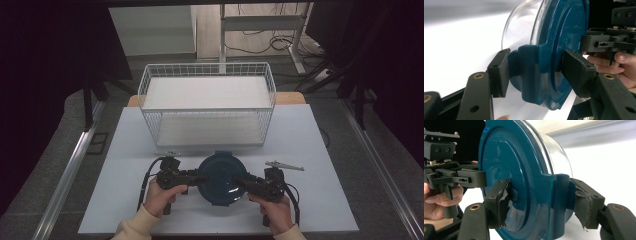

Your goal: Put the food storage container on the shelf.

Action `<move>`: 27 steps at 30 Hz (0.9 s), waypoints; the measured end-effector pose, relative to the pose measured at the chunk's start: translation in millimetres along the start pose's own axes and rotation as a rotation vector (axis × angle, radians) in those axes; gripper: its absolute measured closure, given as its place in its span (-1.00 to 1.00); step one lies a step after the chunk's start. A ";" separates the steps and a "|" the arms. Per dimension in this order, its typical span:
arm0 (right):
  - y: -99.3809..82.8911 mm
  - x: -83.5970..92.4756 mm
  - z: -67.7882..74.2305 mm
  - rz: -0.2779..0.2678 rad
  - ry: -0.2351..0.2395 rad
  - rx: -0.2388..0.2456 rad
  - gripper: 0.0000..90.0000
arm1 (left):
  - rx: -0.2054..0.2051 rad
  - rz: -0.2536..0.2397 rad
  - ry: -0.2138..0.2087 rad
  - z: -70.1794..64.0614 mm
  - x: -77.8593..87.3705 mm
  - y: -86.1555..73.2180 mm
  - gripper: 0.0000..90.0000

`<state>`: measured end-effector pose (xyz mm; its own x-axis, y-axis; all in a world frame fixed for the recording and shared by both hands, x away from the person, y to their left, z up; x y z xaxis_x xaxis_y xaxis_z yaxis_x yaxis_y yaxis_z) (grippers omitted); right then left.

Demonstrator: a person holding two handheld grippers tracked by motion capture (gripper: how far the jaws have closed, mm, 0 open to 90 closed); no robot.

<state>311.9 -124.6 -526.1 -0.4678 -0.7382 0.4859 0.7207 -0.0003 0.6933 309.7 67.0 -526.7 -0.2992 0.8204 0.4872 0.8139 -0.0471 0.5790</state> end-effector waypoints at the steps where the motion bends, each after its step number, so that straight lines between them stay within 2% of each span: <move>1: 1.4 1.1 1.4 -0.006 0.002 0.009 -0.22 | -0.001 -0.013 -0.003 -2.5 2.0 1.3 -0.07; 6: 10.2 8.4 12.1 -0.036 0.007 0.082 -0.22 | -0.032 -0.027 -0.011 -10.6 10.7 4.0 -0.05; 9: 13.8 12.2 16.3 -0.047 0.011 0.108 -0.22 | -0.051 -0.042 -0.013 -16.9 16.1 6.0 -0.04; 27: 29.9 27.8 39.8 -0.089 0.023 0.189 -0.21 | -0.107 -0.087 -0.036 -36.2 37.0 14.9 -0.01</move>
<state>300.1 -118.3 -470.6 -0.5120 -0.7563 0.4074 0.5672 0.0585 0.8215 292.7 76.0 -476.3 -0.3470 0.8437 0.4096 0.7275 -0.0335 0.6852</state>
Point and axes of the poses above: each handheld gripper's, and its own axes: x roughly backward along the jaws, y roughly out of its top, z roughly to its left, the point moved 8 cm from there along -x, roughly forward along the jaws, and after that the axes turned 4 degrees about x, right-handed, at the moved point
